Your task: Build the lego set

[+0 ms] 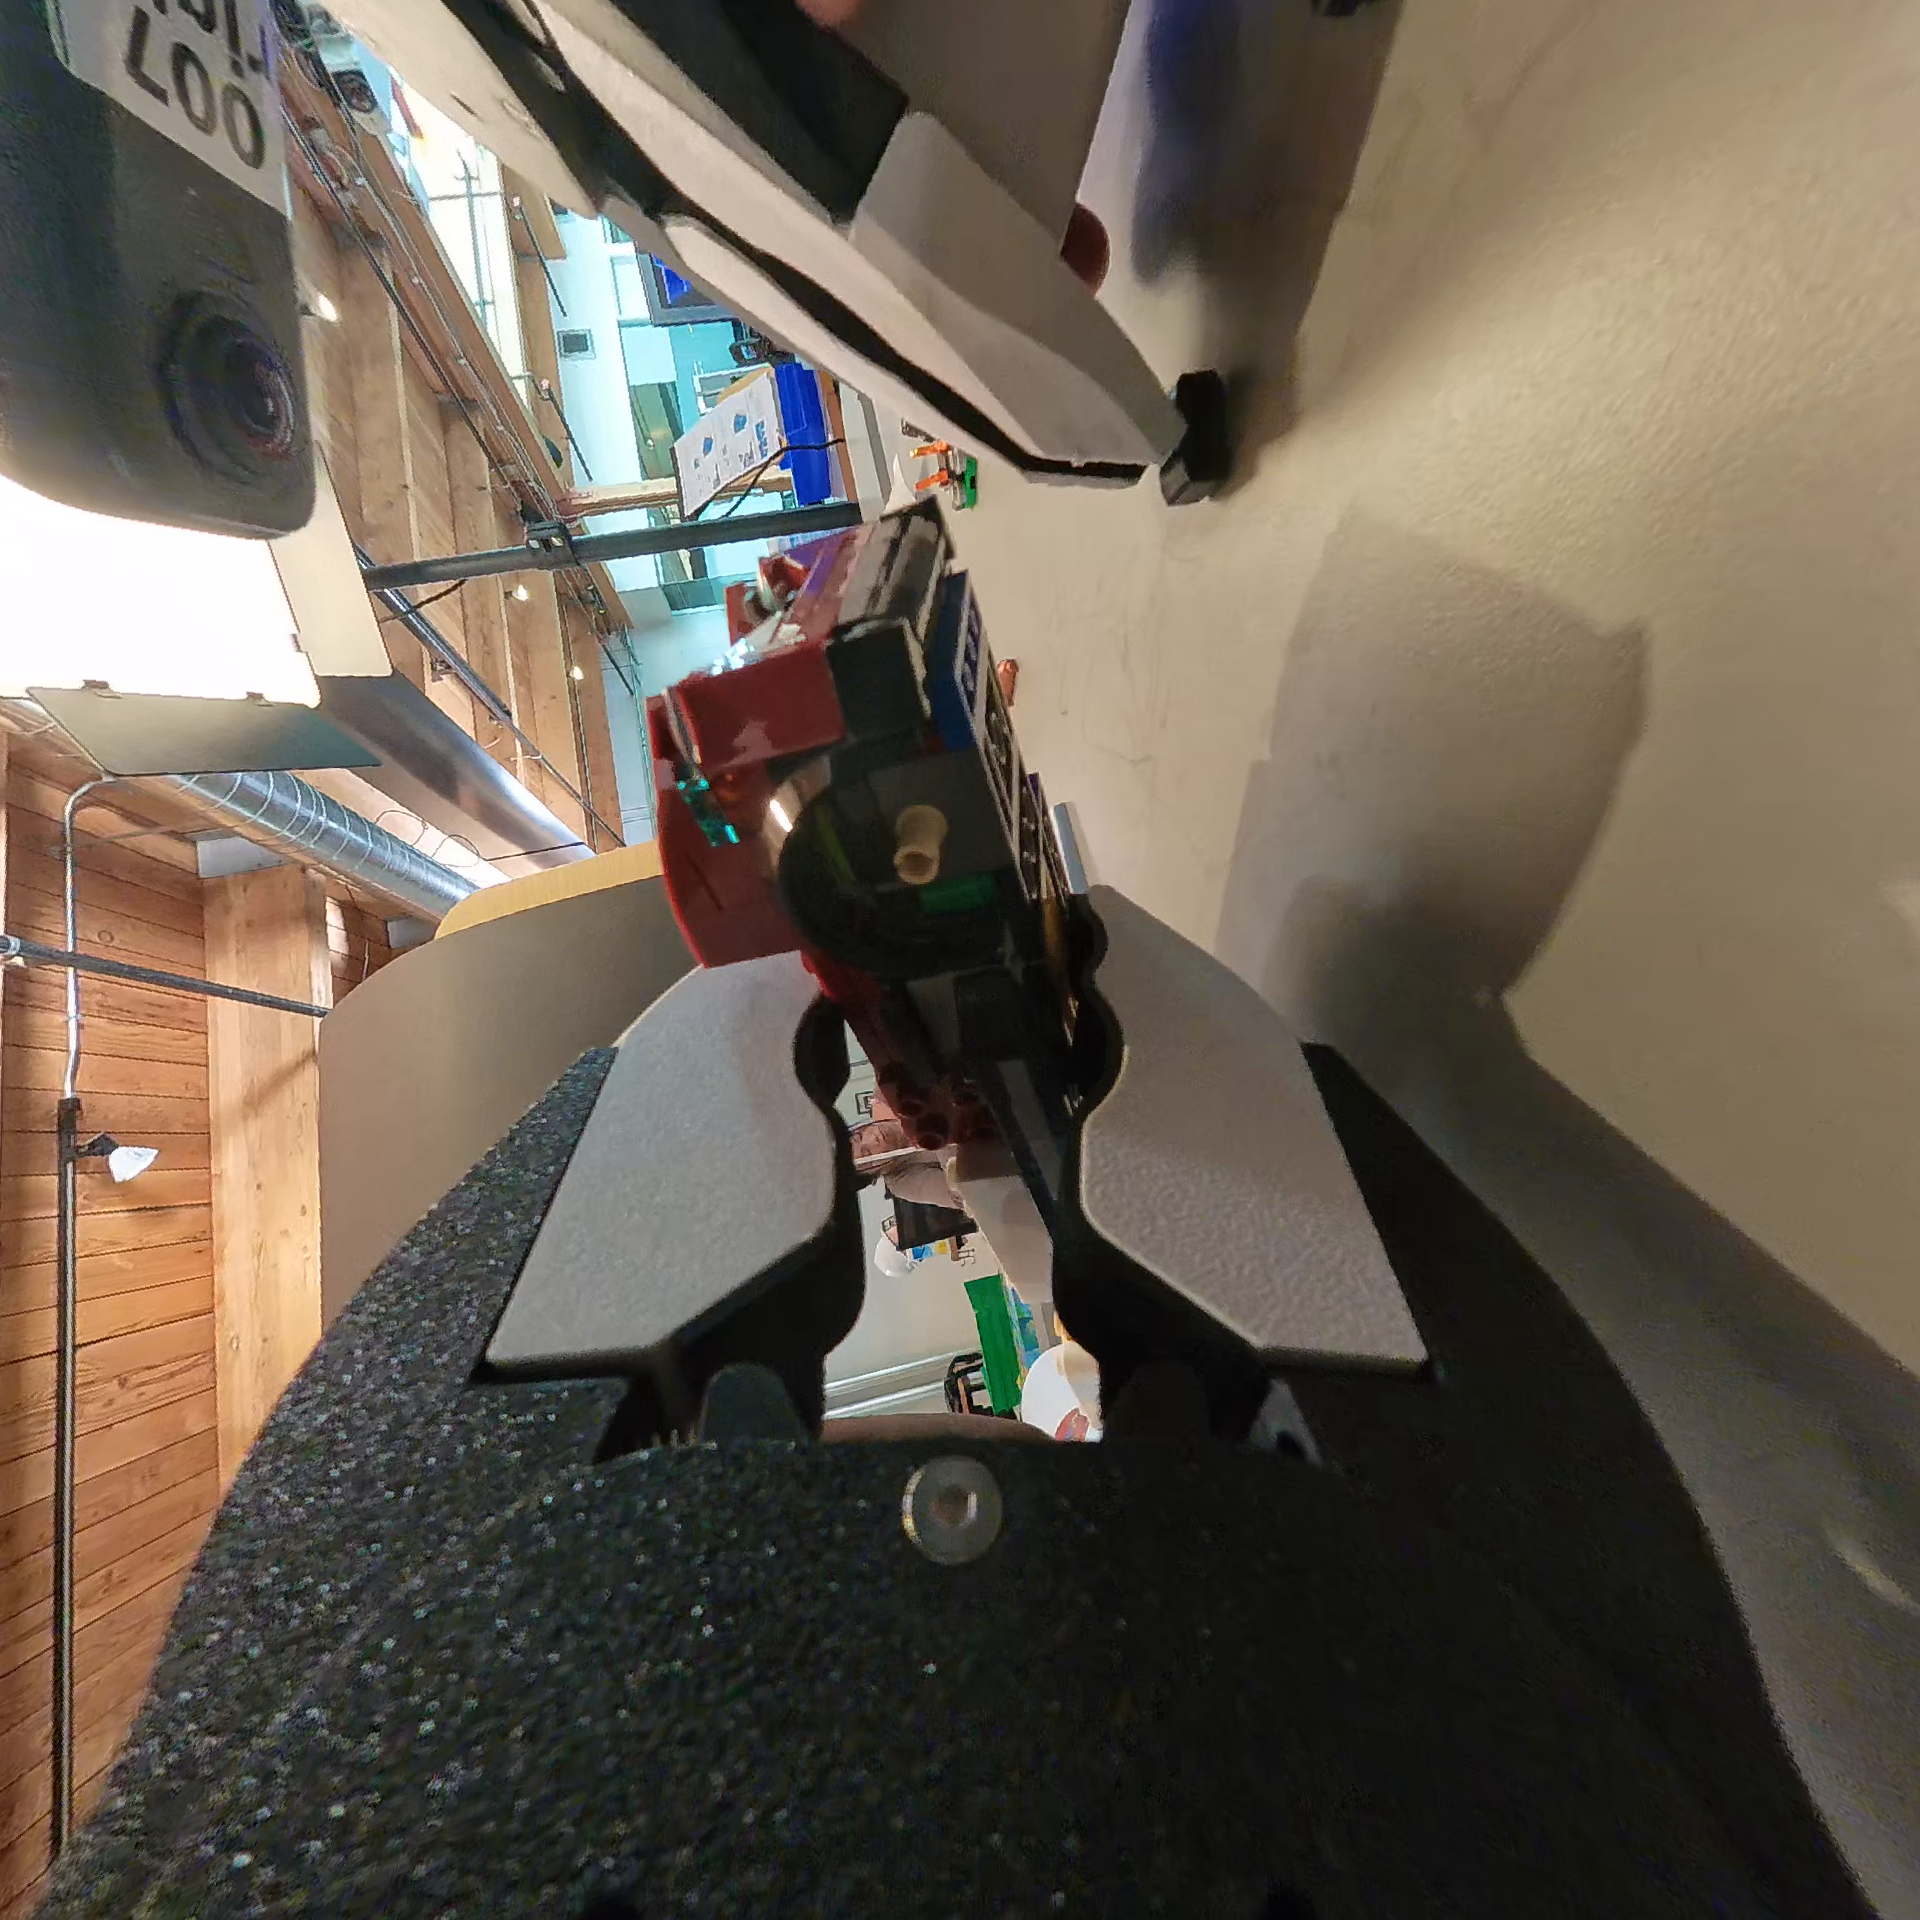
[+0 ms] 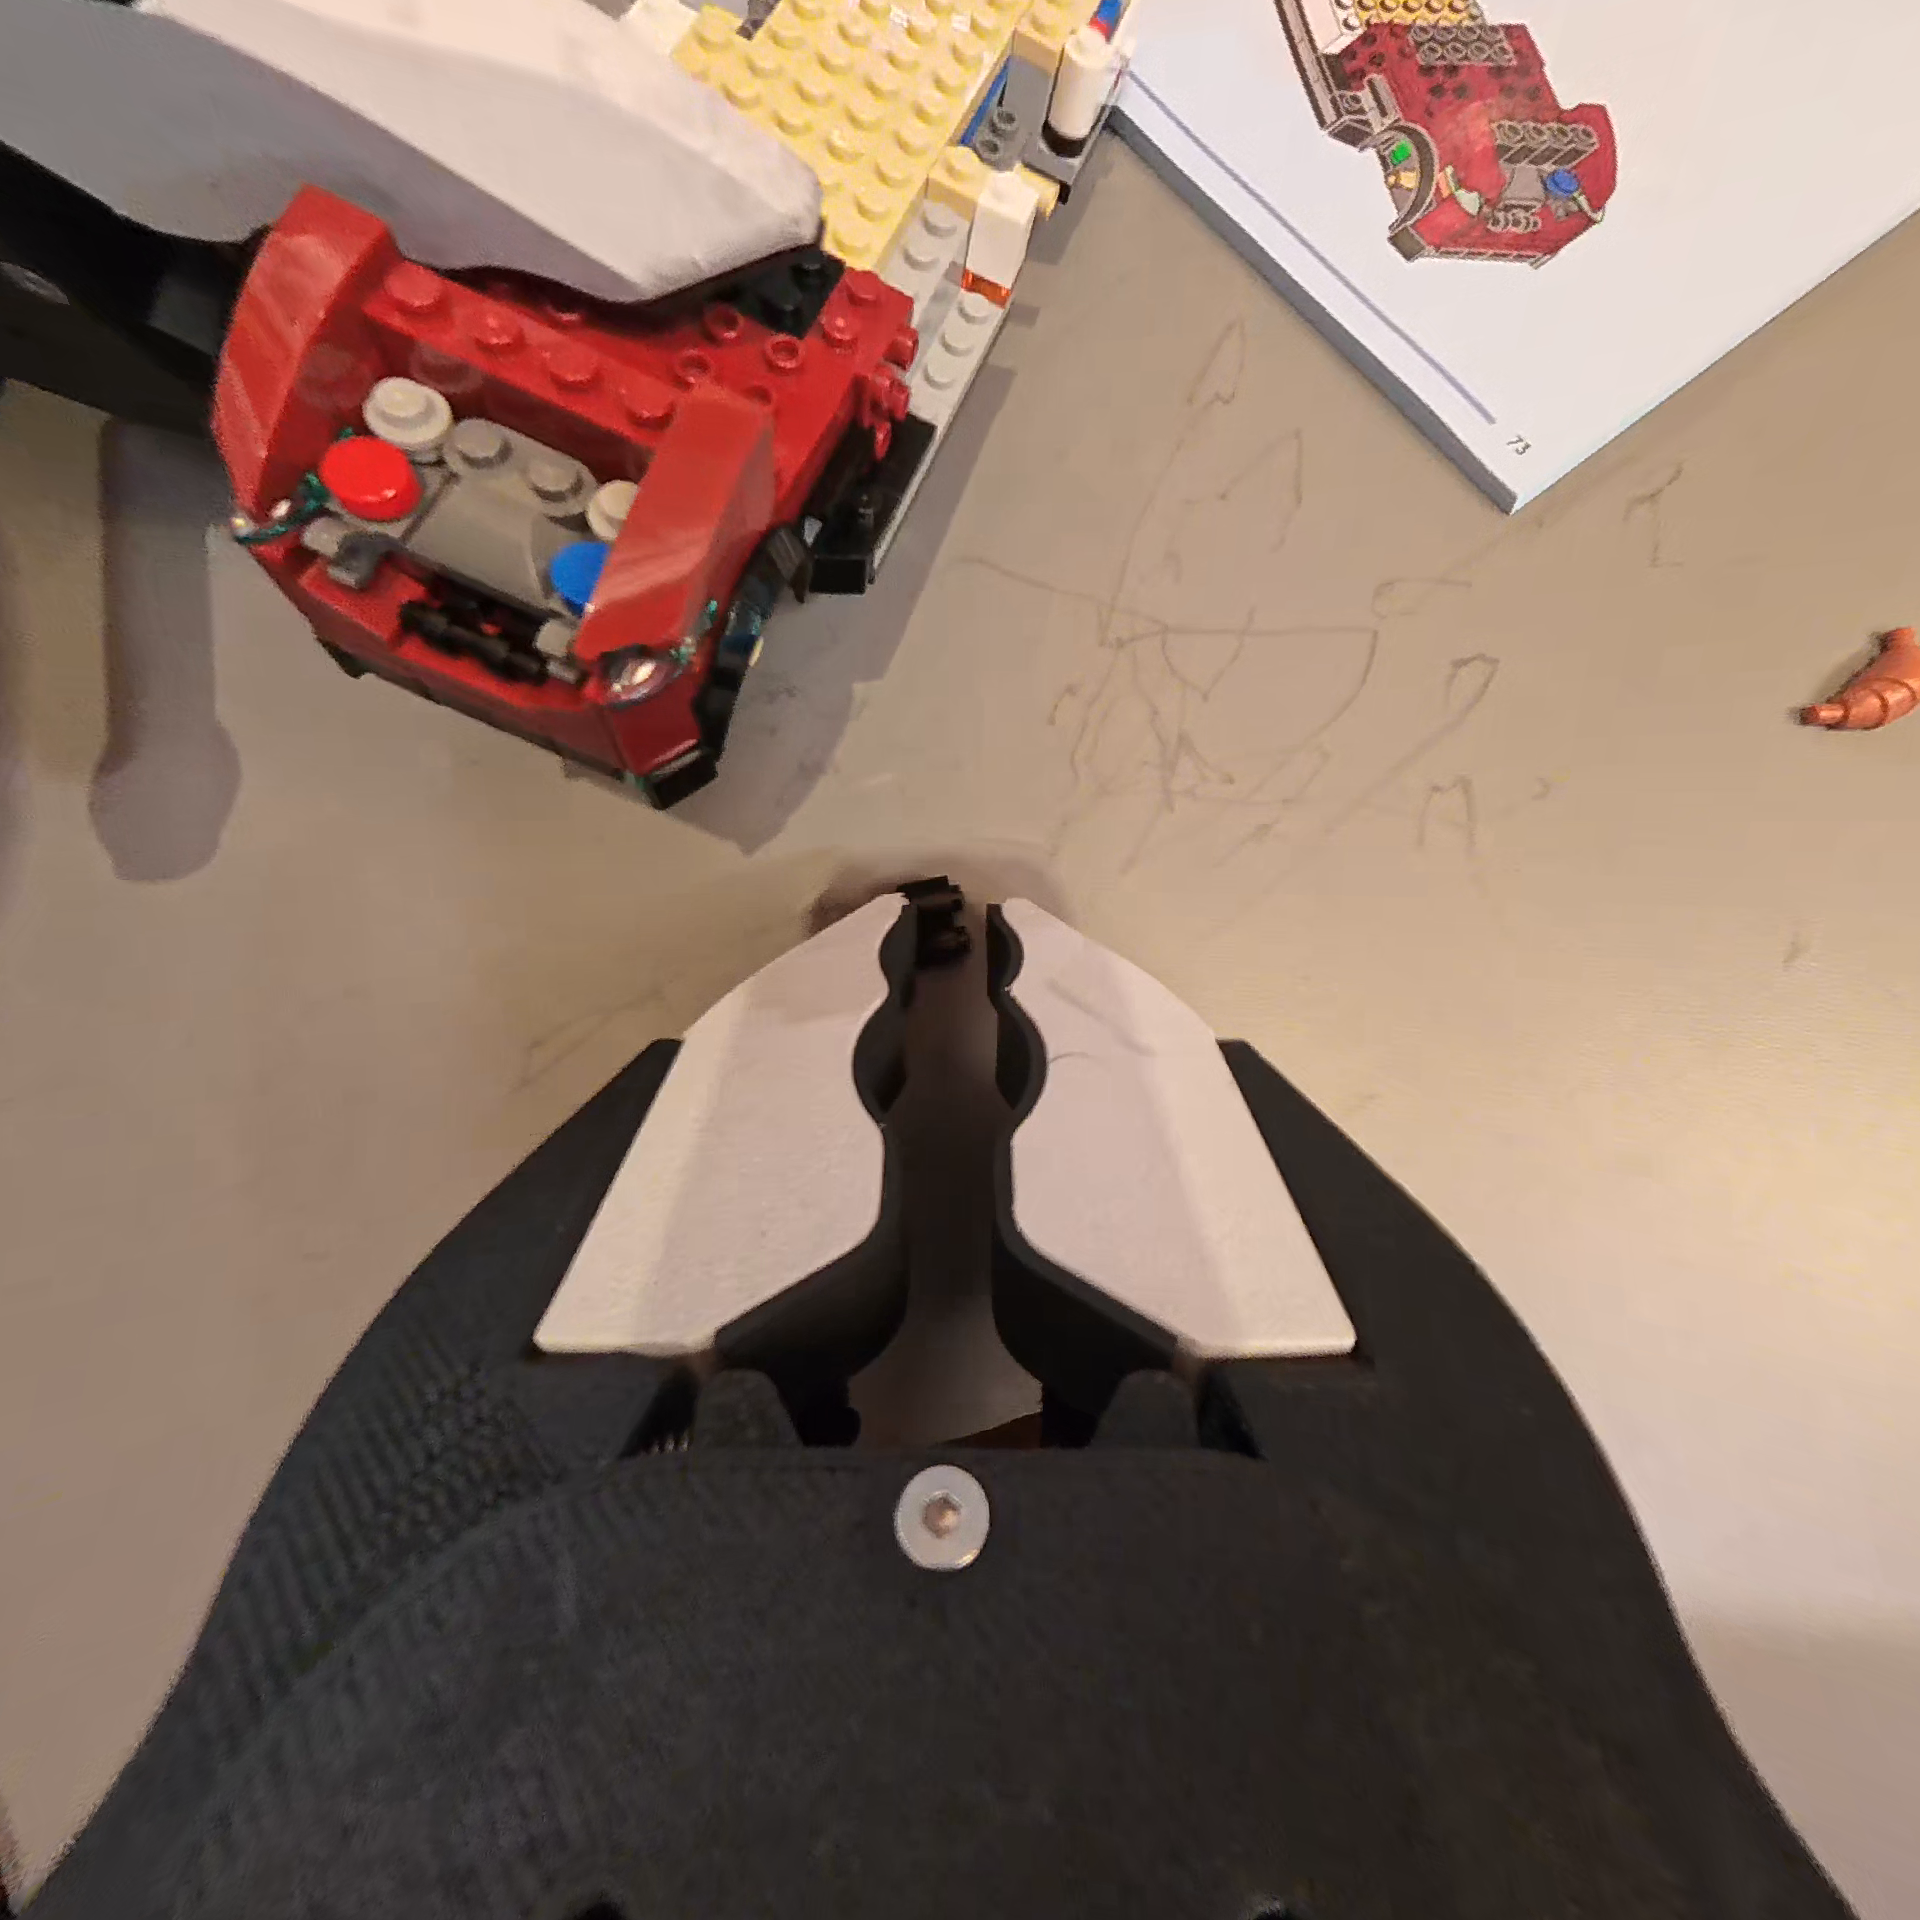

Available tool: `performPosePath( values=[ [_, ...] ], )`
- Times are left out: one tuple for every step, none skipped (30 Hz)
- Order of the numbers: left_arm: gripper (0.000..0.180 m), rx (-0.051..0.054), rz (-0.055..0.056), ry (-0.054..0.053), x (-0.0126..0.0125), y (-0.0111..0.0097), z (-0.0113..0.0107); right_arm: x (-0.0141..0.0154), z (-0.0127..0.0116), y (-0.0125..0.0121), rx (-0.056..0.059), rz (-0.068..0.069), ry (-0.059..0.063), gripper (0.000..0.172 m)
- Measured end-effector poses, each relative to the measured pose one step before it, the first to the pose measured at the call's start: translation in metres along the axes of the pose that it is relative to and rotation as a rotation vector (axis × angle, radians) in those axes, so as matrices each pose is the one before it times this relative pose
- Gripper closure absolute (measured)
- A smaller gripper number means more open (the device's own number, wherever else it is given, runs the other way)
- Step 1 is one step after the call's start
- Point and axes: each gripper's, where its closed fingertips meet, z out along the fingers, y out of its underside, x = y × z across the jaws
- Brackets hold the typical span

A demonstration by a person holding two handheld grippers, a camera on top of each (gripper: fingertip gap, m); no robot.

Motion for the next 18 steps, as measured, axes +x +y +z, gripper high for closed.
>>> performPosePath(
  values=[
    [0.140, 0.0010, 0.0001, 0.0004, 0.00021, -0.00050, 0.00006, -0.00084, -0.00016, 0.00026, -0.0006, -0.0036, -0.0009, 0.160],
    [0.140, 0.0009, -0.0002, -0.0003, 0.00030, -0.00024, -0.00005, -0.00137, -0.00005, 0.00052, -0.0020, -0.0031, -0.0040, 0.160],
    [0.140, 0.0011, -0.0008, -0.0006, 0.00012, -0.00055, -0.00026, -0.00171, 0.00013, 0.00069, -0.0023, -0.0052, -0.0056, 0.159],
    [0.140, 0.0004, 0.0000, -0.0002, -0.00021, -0.00022, -0.00014, -0.00130, 0.00045, 0.00166, -0.0071, -0.0054, -0.0014, 0.158],
    [0.140, 0.0000, -0.0013, -0.0005, -0.00013, 0.00019, -0.00013, 0.00020, 0.00104, 0.00238, -0.0108, -0.0090, 0.0095, 0.158],
    [0.140, -0.0005, -0.0013, 0.0004, 0.00019, 0.00005, 0.00021, 0.00091, 0.00064, 0.00119, -0.0012, -0.0124, 0.0159, 0.158],
    [0.140, -0.0010, 0.0007, 0.0008, 0.00014, 0.00004, -0.00001, 0.00015, -0.00004, 0.00006, 0.0043, -0.0067, 0.0082, 0.159],
    [0.140, -0.0004, -0.0002, 0.0010, 0.00048, 0.00007, -0.00010, -0.00078, -0.00016, 0.00010, 0.0004, -0.0011, -0.0014, 0.159],
    [0.140, -0.0002, -0.0002, 0.0010, 0.00002, -0.00014, 0.00005, -0.00050, -0.00002, 0.00019, 0.0008, -0.0021, -0.0023, 0.159],
    [0.140, 0.0001, -0.0004, 0.0007, 0.00011, -0.00010, 0.00005, -0.00014, -0.00004, 0.00003, 0.0017, -0.0040, 0.0002, 0.159],
    [0.140, 0.0004, -0.0001, 0.0014, 0.00049, 0.00002, 0.00005, 0.00000, 0.00002, 0.00008, 0.0012, -0.0017, -0.0005, 0.159],
    [0.140, 0.0007, 0.0000, 0.0004, 0.00038, -0.00039, -0.00020, -0.00030, -0.00007, 0.00007, -0.0001, 0.0001, -0.0031, 0.159],
    [0.140, 0.0006, 0.0002, 0.0006, 0.00016, -0.00036, -0.00002, -0.00047, -0.00021, 0.00000, -0.0006, -0.0031, -0.0030, 0.158],
    [0.140, 0.0004, -0.0007, 0.0004, 0.00002, -0.00022, -0.00013, -0.00025, -0.00023, -0.00017, 0.0015, -0.0068, -0.0003, 0.158],
    [0.140, -0.0002, -0.0014, 0.0004, -0.00004, -0.00009, -0.00010, 0.00005, -0.00034, -0.00067, 0.0049, -0.0065, 0.0021, 0.157],
    [0.140, -0.0005, -0.0006, 0.0007, 0.00035, 0.00014, -0.00004, 0.00004, -0.00046, -0.00129, 0.0074, -0.0051, 0.0023, 0.157],
    [0.140, -0.0009, 0.0008, 0.0007, 0.00047, 0.00035, -0.00011, -0.00002, -0.00043, -0.00172, 0.0090, -0.0059, 0.0008, 0.156],
    [0.140, -0.0005, 0.0022, 0.0011, 0.00086, -0.00014, -0.00035, -0.00036, -0.00031, -0.00184, 0.0091, -0.0074, -0.0001, 0.156]
  ],
)
